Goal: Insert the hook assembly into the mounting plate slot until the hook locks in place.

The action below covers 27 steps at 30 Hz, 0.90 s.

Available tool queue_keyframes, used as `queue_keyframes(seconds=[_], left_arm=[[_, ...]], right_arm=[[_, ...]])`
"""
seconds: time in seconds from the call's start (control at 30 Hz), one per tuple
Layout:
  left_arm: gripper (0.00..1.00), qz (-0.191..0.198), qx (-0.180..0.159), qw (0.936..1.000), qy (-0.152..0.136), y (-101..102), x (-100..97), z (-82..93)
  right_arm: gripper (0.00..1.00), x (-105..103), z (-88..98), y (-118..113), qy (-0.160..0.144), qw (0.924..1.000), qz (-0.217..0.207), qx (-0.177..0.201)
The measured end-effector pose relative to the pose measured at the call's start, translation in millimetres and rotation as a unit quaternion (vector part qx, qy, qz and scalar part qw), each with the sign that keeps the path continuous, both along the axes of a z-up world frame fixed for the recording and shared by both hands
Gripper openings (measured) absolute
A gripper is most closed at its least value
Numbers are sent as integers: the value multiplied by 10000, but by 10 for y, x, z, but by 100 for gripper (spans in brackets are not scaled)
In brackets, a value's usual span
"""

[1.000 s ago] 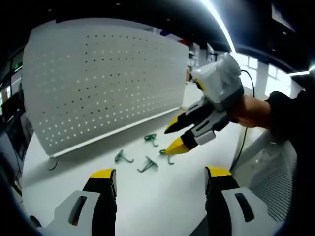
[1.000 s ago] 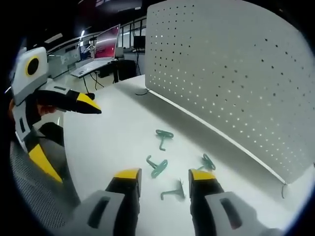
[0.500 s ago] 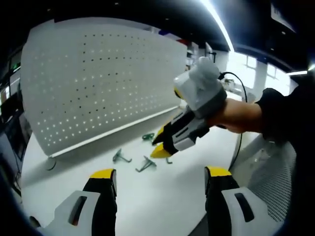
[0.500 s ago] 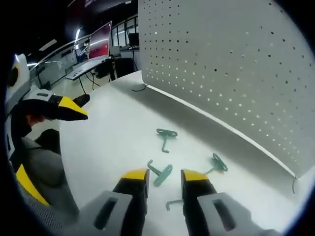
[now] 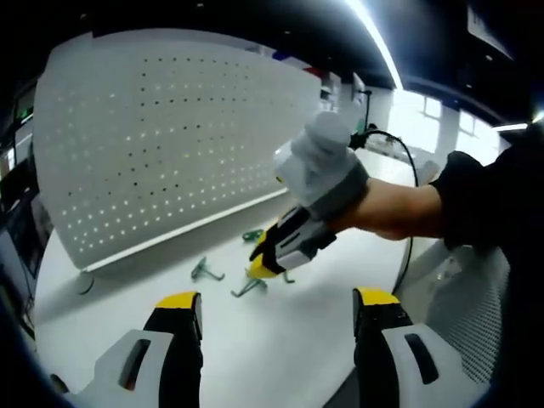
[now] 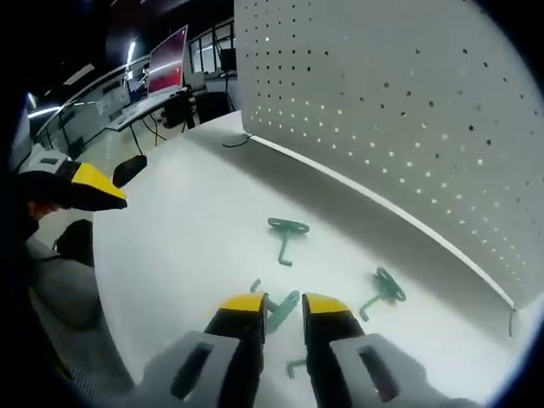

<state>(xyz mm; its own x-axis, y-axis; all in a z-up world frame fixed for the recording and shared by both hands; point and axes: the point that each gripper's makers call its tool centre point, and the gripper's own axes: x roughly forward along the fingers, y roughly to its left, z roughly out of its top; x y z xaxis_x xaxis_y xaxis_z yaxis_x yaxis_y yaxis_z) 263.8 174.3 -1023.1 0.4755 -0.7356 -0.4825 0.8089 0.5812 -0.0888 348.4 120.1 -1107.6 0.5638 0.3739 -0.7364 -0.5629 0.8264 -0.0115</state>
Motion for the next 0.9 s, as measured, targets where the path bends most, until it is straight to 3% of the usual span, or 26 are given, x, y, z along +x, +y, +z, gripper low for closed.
queue_keyframes(seconds=[0.5, 0.9], left_arm=[[73, -27, 2, 10000, 18, 1, 4, -5], [73, -48, -17, 10000, 34, -3, 2, -4]], right_arm=[[4, 57, -116, -30, 71, 9998, -23, -179], [4, 70, -150, -60, 107, 9995, -28, -280]])
